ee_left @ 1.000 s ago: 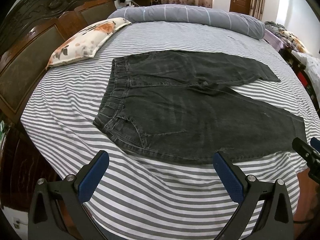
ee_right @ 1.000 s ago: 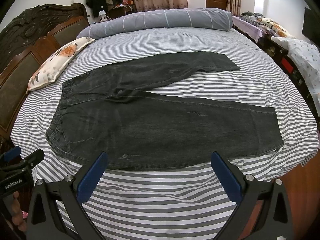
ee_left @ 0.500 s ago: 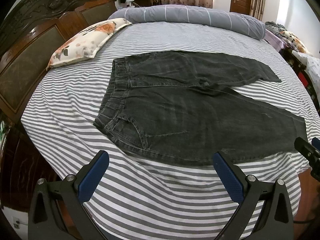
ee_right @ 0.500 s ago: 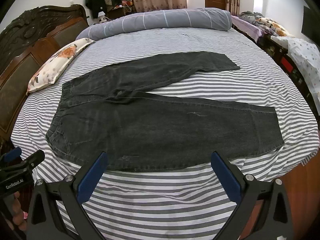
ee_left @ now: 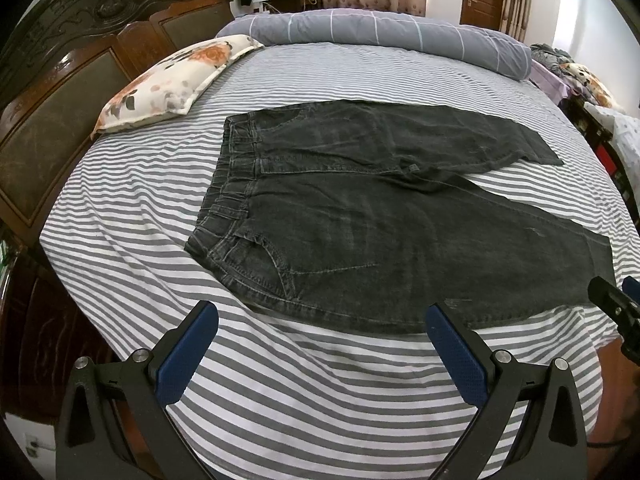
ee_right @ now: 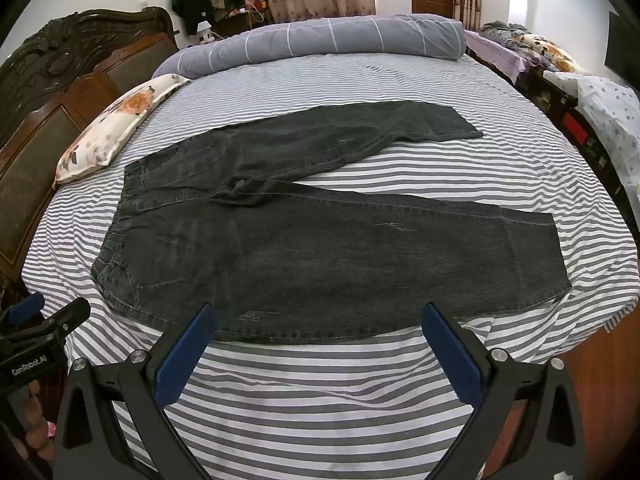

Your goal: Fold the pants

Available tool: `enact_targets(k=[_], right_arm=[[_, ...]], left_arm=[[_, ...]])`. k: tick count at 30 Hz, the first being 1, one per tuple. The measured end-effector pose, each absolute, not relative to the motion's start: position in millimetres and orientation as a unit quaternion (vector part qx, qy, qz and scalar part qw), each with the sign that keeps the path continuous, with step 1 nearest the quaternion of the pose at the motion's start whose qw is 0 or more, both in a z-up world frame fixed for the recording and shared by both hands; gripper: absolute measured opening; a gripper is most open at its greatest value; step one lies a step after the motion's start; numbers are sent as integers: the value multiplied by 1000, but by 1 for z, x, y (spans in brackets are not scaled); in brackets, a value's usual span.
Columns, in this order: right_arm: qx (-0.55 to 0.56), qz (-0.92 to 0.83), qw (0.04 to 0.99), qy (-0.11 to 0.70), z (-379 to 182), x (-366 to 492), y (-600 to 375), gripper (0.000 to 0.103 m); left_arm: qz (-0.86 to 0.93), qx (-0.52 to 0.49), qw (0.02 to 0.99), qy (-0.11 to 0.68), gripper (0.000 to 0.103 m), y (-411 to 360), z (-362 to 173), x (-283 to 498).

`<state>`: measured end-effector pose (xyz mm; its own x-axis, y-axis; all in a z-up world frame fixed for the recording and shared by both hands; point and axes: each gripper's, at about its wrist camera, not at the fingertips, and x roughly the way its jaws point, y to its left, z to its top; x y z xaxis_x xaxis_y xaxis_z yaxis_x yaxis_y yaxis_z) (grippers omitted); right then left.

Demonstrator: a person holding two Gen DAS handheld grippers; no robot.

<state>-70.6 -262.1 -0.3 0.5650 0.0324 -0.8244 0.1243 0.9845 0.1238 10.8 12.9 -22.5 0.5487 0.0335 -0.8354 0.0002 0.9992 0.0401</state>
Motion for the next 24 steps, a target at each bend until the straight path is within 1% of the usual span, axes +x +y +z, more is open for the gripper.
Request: enact_targets(k=[12,18,24], right_arm=[[90,-16,879,468,-9,-58,-262,102],[96,-22,872,479,-22,-42,-266,102],[105,-21,871,479,-29,-22,-269,102]], left_arm=[[-9,-6,876,481,103,23,-34,32],[-23,-43,877,479,103,41,-43,58],[-26,-111,874,472,103,85,-50,101]])
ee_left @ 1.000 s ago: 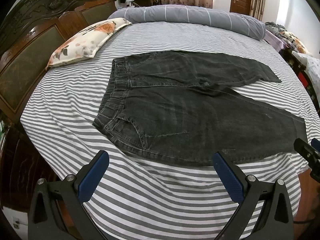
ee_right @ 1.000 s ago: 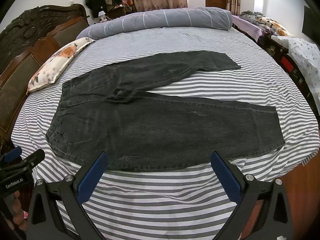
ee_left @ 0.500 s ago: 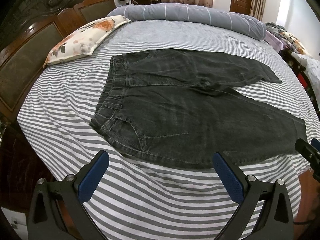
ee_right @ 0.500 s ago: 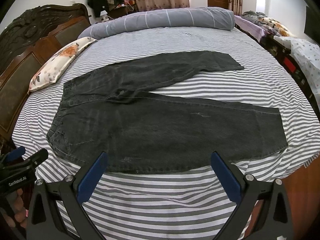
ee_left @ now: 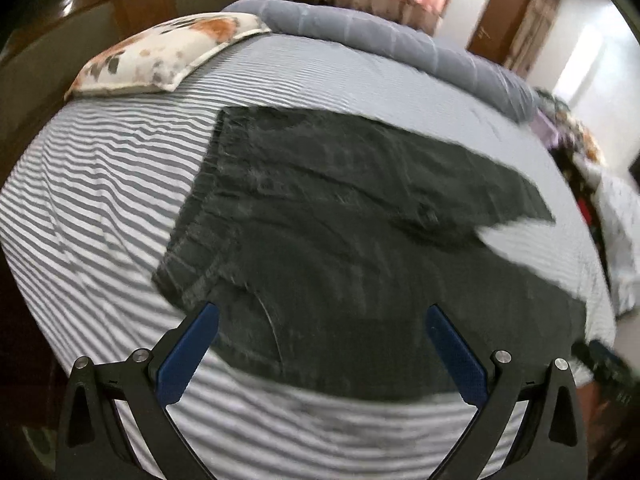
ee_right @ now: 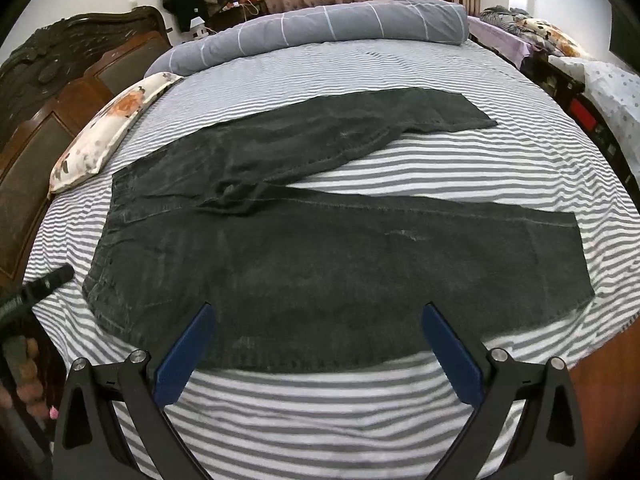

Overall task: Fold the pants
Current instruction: 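Lower the left tool to the jeans waistband while the right tool approaches the leg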

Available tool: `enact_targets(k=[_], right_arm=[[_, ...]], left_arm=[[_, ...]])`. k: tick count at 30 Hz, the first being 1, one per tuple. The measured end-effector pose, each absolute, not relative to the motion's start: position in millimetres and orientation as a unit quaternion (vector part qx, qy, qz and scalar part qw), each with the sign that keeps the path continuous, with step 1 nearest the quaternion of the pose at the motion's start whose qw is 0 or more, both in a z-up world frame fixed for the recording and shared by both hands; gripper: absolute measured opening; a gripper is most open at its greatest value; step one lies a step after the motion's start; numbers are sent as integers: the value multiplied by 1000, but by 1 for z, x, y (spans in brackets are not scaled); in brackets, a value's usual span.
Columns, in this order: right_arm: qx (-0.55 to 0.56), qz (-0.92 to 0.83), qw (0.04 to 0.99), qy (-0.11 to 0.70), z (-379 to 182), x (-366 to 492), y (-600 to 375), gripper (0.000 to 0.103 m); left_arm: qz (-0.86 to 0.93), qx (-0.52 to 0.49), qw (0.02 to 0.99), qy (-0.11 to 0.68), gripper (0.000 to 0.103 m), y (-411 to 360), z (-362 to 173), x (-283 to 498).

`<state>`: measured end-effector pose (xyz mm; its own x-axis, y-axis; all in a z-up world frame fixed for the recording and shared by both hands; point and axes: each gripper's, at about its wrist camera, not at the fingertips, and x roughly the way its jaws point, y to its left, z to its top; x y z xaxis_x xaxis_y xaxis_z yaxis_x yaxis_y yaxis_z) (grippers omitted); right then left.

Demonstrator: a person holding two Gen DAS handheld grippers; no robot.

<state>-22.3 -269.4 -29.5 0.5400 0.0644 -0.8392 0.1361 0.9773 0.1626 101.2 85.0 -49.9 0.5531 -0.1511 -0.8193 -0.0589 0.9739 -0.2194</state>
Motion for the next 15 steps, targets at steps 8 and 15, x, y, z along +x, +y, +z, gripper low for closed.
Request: enact_targets(k=[8,15], right_arm=[[95,-12,865,492,-47,19,-258,102],[77,-3,853,516,-74,65,-239,102]], left_arm=[[4,-197,877,438,103,175,-49,183],[-1,-211,876,434,93,213,-62,256]])
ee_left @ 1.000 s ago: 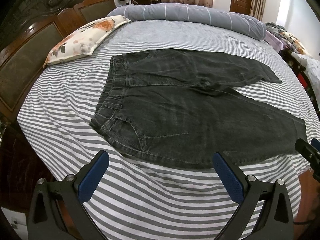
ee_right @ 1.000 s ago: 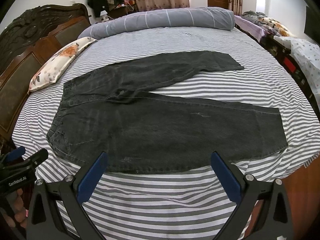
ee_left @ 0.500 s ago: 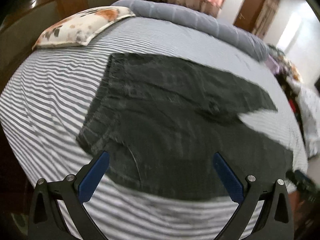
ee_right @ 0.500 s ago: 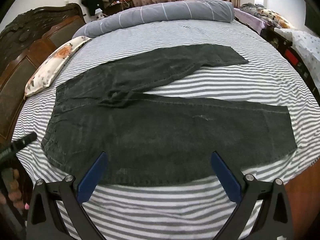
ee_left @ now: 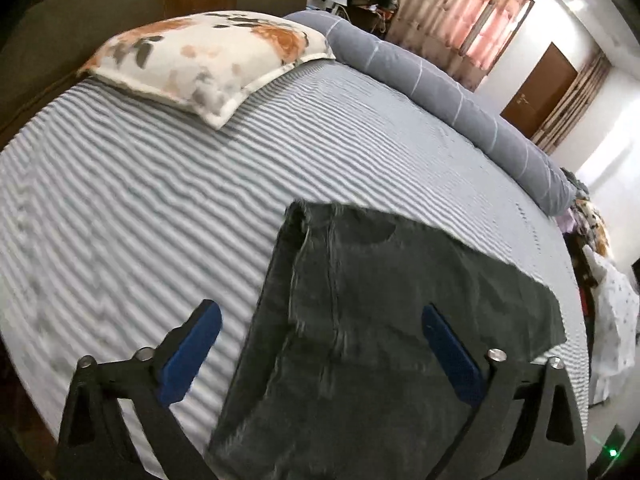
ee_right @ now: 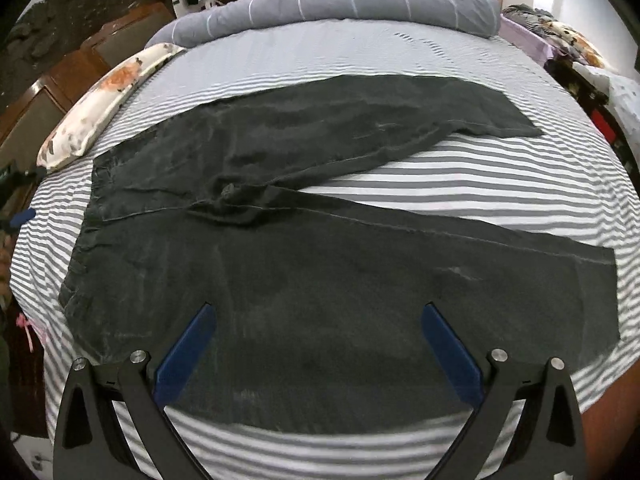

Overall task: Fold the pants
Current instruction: 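Lower the left tool to the jeans waistband while the right tool approaches the leg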

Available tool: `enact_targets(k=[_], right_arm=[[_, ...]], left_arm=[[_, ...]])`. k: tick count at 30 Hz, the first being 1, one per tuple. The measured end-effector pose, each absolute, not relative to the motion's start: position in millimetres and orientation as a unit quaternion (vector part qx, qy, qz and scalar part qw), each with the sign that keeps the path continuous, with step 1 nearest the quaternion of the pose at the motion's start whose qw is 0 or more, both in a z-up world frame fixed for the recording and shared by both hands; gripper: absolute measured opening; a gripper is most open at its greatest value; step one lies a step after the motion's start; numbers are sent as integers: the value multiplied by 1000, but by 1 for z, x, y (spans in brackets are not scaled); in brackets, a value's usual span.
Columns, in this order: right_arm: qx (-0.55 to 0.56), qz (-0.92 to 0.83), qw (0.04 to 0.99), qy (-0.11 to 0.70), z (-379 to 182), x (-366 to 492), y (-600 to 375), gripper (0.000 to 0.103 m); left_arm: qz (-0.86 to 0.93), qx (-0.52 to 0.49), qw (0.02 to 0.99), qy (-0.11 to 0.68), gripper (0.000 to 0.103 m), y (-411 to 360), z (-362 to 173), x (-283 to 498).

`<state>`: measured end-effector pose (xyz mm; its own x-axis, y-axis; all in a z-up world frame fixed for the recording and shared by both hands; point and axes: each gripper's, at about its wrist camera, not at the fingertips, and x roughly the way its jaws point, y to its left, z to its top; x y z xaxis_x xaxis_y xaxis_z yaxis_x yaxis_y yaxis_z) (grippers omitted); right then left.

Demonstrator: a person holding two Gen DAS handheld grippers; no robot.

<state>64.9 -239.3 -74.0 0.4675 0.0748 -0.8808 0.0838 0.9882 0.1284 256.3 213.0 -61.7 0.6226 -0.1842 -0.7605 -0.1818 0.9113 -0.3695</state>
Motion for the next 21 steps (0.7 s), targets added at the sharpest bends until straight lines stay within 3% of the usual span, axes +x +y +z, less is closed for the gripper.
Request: enact_targets(k=[3,5,17,21], right_arm=[[69,1,852,520,-80,82,-231,102],[61,5,852,520,-84,95,-223,102],[43,16,839,542,-117,137,-204,102],[42,20,840,540,-120,144,-200,102]], left_arm=[[-28,-231,860,454,77,222,-79,290],[-44,-261,844,466,73,231,-96,311],[-64,-310,813,489,69,248,-143,358],[-78,-317,810,487,60,244,-136,359]])
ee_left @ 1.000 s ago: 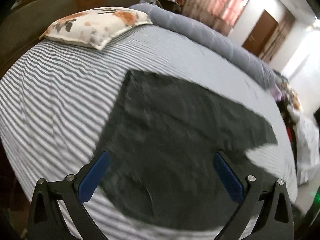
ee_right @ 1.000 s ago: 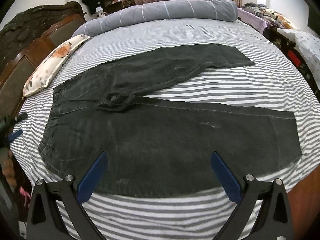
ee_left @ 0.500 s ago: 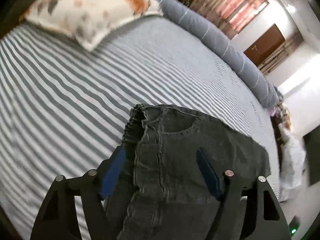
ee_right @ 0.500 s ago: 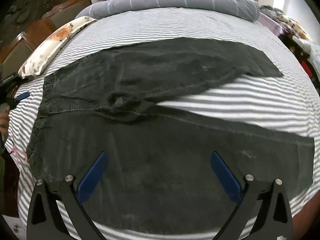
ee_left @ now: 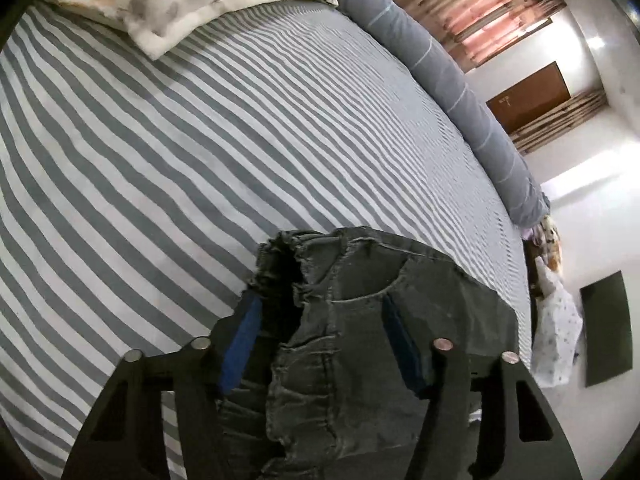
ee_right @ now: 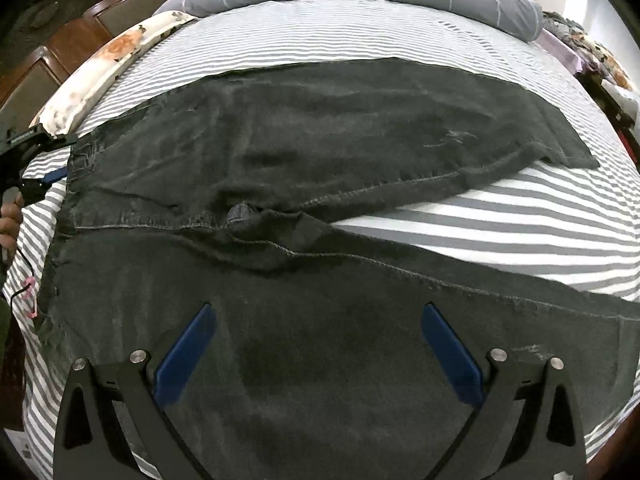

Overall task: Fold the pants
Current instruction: 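Lower the left tool to the jeans waistband while the right tool approaches the leg, then grasp the waistband with the left tool while the right tool grasps the leg hem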

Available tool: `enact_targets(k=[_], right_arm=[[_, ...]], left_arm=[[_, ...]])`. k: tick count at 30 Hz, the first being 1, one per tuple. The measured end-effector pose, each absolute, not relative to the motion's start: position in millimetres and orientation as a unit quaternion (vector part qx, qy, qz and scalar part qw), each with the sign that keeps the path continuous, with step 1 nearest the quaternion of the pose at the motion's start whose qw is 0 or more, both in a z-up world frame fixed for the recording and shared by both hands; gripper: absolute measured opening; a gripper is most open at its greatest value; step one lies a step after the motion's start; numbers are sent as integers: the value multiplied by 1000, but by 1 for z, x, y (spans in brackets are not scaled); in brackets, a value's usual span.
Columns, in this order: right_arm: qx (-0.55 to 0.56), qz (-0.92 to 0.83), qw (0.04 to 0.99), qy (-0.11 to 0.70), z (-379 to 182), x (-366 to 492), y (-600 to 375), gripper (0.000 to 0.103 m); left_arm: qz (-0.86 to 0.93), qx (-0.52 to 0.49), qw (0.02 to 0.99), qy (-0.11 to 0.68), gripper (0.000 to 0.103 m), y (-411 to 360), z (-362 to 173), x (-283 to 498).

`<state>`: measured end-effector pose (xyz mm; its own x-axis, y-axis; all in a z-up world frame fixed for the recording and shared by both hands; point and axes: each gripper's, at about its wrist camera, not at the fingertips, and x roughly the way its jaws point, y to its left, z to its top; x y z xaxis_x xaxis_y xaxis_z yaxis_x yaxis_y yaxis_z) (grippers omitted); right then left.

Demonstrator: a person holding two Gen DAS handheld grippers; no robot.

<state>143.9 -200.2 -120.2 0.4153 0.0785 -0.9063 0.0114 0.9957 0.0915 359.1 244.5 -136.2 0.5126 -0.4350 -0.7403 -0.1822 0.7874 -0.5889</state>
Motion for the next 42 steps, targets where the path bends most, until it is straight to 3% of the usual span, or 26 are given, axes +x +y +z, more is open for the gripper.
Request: enact_targets(k=[9,14,22,23,27,42], right_arm=[[35,24,841,540,-122,146,-198,102],[27,23,845,534,-119,149,-202,102],[17,63,847,527,-114,198,-205,102],[19,81,848,523,-109,213,-206,102],[-2,108,855,508,-95,264,-204,102],[-171,288,790,513,-89,418,-161,96]], left_arm=[[-74,-306,804,504,60,237,-145,369],[-81,-337,804,484,52,237,-150,385],[-75,-363,809,456,51,232,-162,397],[-73,-363,812,451,45,231,-162,396],[-44,-355,827,433,7,237,-166,387],[-102,-369,875,297,5,231,-112,324]])
